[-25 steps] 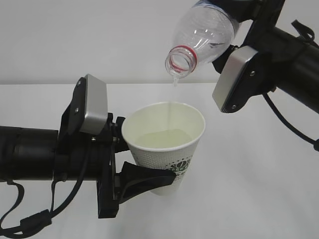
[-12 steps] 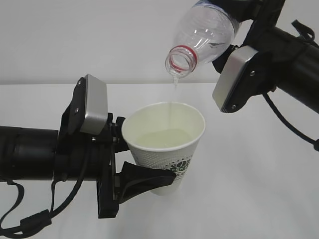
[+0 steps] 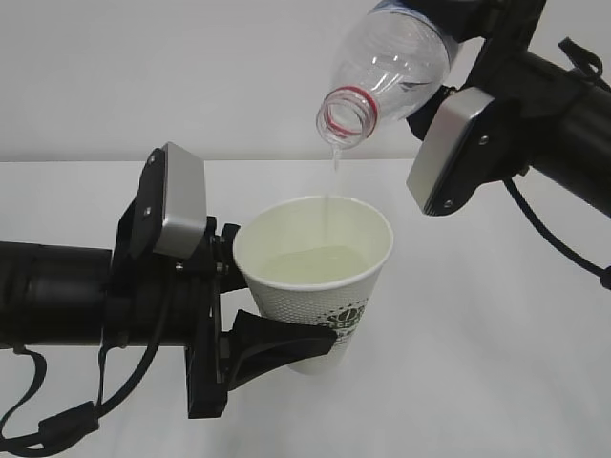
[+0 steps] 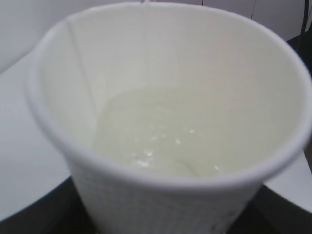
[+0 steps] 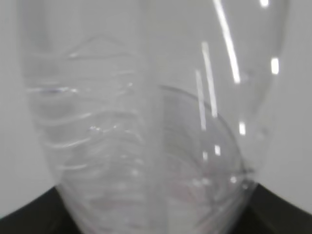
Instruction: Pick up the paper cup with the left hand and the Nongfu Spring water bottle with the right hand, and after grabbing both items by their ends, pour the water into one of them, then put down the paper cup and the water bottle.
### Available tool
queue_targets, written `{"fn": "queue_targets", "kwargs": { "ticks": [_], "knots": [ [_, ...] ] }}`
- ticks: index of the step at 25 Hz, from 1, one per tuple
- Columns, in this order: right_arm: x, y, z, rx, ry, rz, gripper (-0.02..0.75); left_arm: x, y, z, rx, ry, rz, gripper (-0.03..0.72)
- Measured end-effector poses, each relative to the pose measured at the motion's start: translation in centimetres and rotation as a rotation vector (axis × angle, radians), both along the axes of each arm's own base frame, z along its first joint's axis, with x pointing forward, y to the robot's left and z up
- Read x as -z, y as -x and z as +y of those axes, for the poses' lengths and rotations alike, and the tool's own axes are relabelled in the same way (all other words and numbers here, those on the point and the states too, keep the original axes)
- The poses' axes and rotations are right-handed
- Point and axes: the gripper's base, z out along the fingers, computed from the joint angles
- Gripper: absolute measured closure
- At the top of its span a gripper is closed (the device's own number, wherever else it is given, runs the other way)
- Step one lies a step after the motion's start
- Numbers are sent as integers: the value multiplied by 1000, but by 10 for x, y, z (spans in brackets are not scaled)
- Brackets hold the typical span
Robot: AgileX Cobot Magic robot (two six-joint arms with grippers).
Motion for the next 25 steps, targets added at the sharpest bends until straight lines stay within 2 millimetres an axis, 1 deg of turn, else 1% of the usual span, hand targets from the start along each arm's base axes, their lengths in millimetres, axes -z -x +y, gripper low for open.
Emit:
{"fn": "queue_targets", "kwargs": {
  "ticks": [21, 25],
  "knots": [
    [-1, -1, 0, -16, -78, 62, 269, 0, 0, 0, 0, 0, 0, 198],
    [-2, -2, -2, -2, -133, 96, 269, 0, 0, 0, -3, -1, 1, 198]
  ]
}}
